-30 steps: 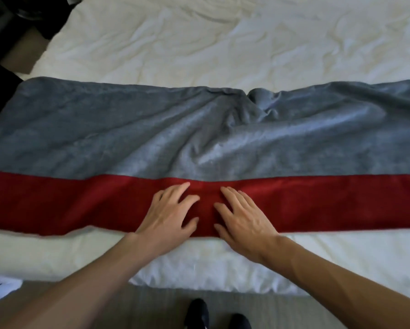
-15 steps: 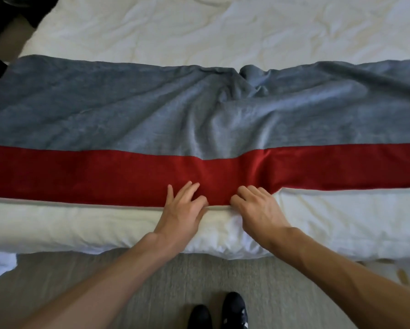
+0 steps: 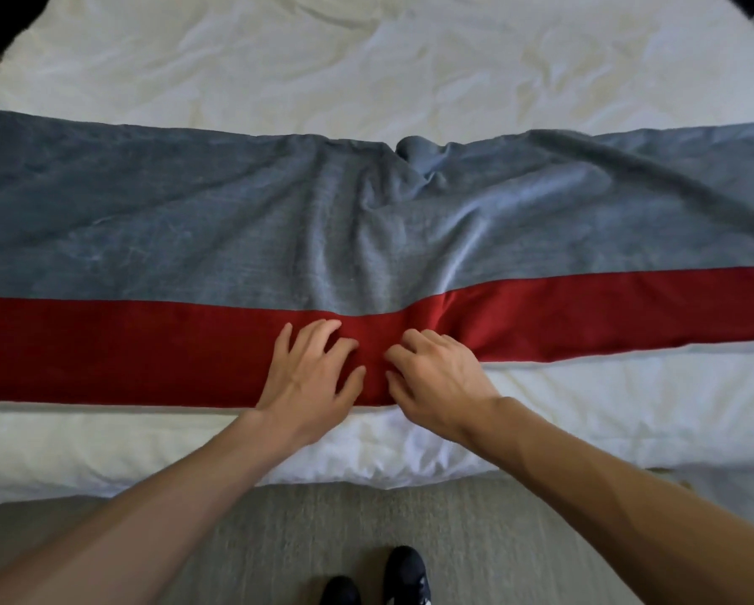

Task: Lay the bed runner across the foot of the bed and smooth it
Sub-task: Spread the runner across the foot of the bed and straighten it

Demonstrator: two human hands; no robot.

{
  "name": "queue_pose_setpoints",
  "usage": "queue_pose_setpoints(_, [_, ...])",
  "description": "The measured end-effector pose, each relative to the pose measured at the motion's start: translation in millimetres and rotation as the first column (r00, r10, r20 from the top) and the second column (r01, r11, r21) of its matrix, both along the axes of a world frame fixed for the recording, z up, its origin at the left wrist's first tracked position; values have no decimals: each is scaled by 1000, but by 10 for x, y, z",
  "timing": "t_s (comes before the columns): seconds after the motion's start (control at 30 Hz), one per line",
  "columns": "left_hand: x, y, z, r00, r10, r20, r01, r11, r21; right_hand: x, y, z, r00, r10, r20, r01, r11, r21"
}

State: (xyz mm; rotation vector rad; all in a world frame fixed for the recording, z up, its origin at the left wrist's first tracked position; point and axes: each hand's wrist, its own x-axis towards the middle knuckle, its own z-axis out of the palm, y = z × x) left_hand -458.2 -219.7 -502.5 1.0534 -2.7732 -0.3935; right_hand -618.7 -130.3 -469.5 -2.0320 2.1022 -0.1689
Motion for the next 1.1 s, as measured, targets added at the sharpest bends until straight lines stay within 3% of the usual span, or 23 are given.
queue_pose_setpoints(0.33, [-688, -434, 92, 998, -43, -54, 40, 998, -57, -644, -396, 56, 994, -53, -100, 54, 999, 2])
queue_pose_setpoints(0.5, [-1287, -740, 161, 996, -44, -74, 38, 997, -68, -1127, -687, 56, 993, -108, -39, 105, 992, -63])
queue_pose_setpoints(0.67, [-1898, -1174, 231, 997, -29, -65, 24, 996, -83, -1766, -1098, 96, 991, -119, -67, 116, 992, -43])
queue_pose_setpoints(0.87, [-2486, -1626, 244, 987, 19, -156, -37, 993, -116, -2466, -1520, 87, 980, -176, -96, 180, 983, 28])
queue_pose_setpoints(0.97, [-2672, -1835, 242, 995, 52, -84, -66, 982, -175, -2708, -1773, 46, 968, -232, -98, 242, 965, 103])
queue_pose_setpoints(1.1, [-2909, -2177, 148, 982, 75, 171, -31, 969, -244, -2978, -2184, -18, 960, -278, -30, 277, 935, 222])
